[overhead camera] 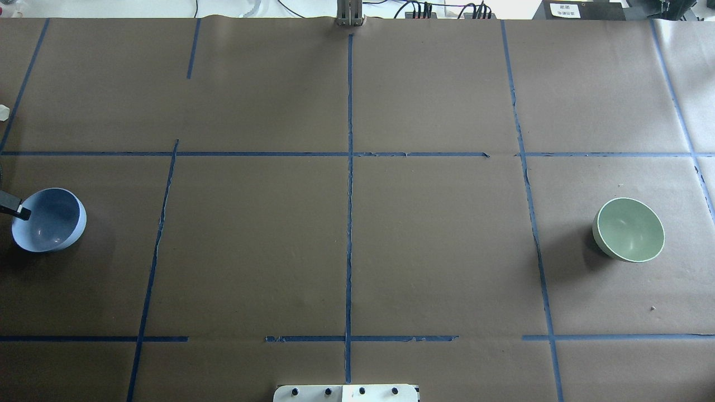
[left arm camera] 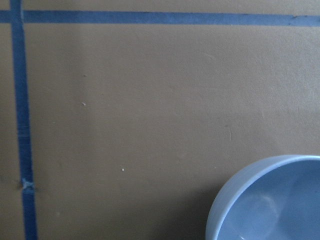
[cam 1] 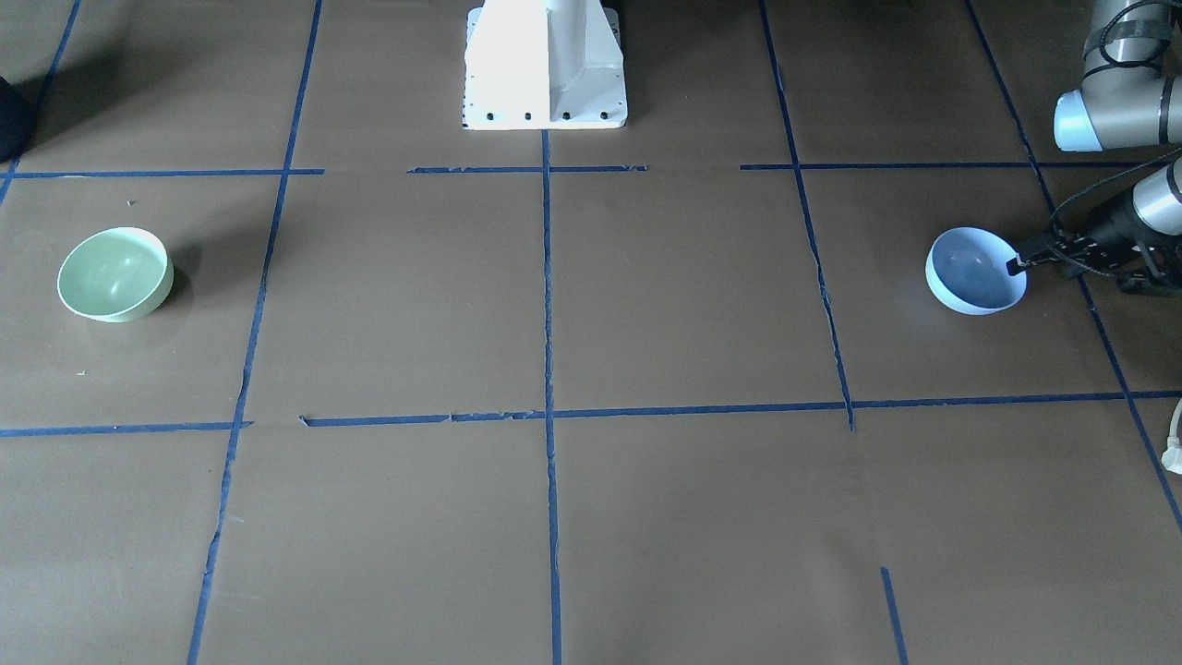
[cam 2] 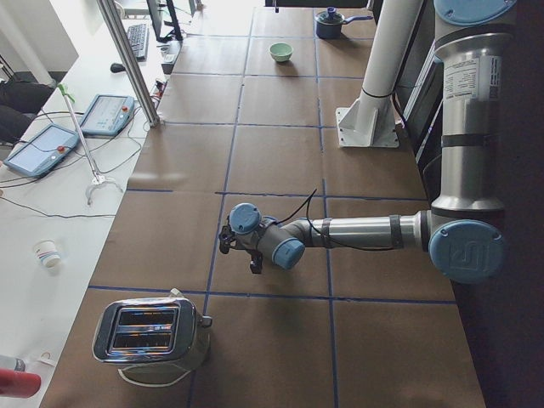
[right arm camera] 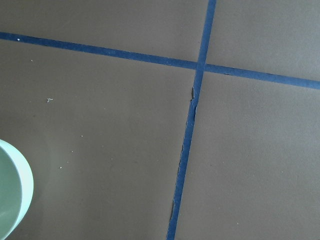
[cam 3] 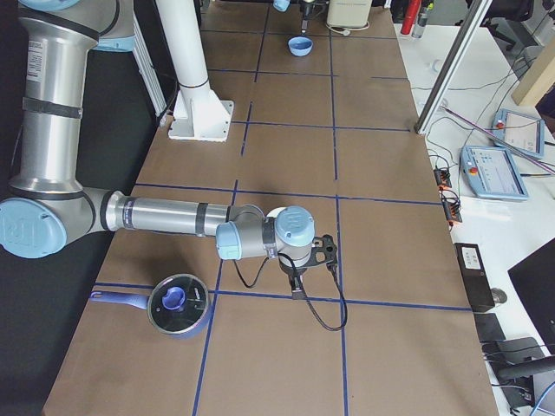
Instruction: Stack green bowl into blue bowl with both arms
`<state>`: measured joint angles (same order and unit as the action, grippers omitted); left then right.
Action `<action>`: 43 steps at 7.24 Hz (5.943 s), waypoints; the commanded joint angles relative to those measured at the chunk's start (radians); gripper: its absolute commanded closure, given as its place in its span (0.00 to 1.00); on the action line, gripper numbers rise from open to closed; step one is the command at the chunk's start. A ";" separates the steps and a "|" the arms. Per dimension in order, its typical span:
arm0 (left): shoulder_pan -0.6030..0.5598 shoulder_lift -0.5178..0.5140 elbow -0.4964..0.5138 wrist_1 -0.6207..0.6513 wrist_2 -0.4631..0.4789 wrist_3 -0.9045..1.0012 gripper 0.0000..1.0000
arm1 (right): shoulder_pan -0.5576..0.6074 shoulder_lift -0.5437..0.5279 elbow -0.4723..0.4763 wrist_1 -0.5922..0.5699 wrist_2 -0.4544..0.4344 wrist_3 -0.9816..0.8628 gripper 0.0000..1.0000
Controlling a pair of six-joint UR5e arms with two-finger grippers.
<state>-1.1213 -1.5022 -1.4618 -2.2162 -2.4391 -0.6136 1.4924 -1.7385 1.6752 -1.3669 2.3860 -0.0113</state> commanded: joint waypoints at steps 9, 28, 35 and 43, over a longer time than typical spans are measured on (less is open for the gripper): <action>0.405 -0.552 -0.140 0.021 0.164 -0.840 1.00 | -0.006 0.005 -0.011 0.000 0.042 0.001 0.00; 0.439 -0.514 -0.338 0.125 0.379 -0.851 0.18 | -0.397 0.027 -0.037 0.531 0.007 0.765 0.00; 0.440 -0.506 -0.336 0.125 0.379 -0.851 0.18 | -0.442 0.028 -0.115 0.539 -0.011 0.761 0.61; 0.368 -0.506 -0.423 0.125 0.376 -0.853 0.18 | -0.631 0.351 0.112 0.574 -0.049 1.358 1.00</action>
<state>-0.7306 -2.0088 -1.8645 -2.0913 -2.0626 -1.4664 0.9501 -1.5229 1.7735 -0.7897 2.3842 1.1645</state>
